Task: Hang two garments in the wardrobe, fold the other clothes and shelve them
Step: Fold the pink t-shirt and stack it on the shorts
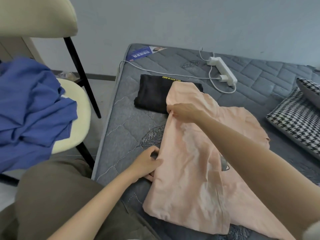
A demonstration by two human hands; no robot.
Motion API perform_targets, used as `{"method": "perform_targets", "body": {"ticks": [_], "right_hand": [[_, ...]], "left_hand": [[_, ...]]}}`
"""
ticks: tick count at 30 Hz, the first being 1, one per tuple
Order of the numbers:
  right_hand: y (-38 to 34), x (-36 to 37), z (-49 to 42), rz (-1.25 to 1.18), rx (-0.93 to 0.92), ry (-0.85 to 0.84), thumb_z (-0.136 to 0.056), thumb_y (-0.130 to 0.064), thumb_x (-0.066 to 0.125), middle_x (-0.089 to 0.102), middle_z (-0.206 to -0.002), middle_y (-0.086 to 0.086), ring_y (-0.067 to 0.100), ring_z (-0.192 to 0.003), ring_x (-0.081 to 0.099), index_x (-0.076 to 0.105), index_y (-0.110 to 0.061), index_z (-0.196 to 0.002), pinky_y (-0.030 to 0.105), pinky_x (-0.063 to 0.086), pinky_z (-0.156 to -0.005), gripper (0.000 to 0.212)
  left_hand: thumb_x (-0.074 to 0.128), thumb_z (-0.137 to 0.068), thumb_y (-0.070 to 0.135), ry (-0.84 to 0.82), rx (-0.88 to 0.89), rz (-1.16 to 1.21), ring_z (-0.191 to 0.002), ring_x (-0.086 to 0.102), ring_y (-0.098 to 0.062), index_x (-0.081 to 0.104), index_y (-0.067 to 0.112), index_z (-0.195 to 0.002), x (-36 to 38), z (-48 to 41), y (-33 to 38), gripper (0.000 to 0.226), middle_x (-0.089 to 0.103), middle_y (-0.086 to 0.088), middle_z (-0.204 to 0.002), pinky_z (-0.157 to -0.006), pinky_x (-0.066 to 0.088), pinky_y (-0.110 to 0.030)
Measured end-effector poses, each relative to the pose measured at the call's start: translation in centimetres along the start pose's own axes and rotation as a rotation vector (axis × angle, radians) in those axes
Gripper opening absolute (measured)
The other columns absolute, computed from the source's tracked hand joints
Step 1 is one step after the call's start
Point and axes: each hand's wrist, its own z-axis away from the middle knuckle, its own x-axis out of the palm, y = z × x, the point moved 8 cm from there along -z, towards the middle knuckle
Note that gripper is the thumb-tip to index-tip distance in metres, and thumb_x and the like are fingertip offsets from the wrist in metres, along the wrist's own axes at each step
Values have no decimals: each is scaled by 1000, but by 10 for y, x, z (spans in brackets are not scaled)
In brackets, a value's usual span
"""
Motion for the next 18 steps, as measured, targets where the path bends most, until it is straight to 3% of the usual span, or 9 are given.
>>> {"method": "perform_targets", "body": {"ticks": [4, 8, 14, 18], "right_hand": [[29, -28, 32, 114, 40, 208, -93, -29, 42, 55, -85, -2, 25, -80, 50, 51, -34, -106, 39, 39, -78, 16], [64, -59, 70, 91, 51, 320, -93, -24, 49, 61, -95, 5, 29, -89, 57, 53, -25, -109, 37, 38, -85, 16], [140, -77, 156, 39, 233, 404, -96, -20, 45, 59, -101, 11, 34, -90, 57, 55, -19, -113, 37, 39, -80, 20], [194, -59, 211, 3, 356, 402, -96, -20, 45, 57, -102, 11, 33, -89, 57, 56, -20, -116, 32, 30, -71, 22]], "left_hand": [[50, -95, 12, -64, 87, -4, -44, 55, -10, 45, 13, -106, 18, 8, 38, 12, 60, -3, -66, -41, 51, -26], [52, -94, 14, -183, 170, -31, -42, 56, -12, 44, 14, -109, 58, 14, 92, 17, 62, 0, -61, -40, 50, -25], [56, -92, 15, -369, 195, -38, -43, 59, -14, 44, 22, -101, 152, 10, 154, 16, 63, -8, -63, -41, 48, -24], [51, -93, 12, -444, 171, -50, -48, 64, -16, 41, 21, -102, 228, 4, 170, 16, 66, -8, -62, -44, 52, -26]]}}
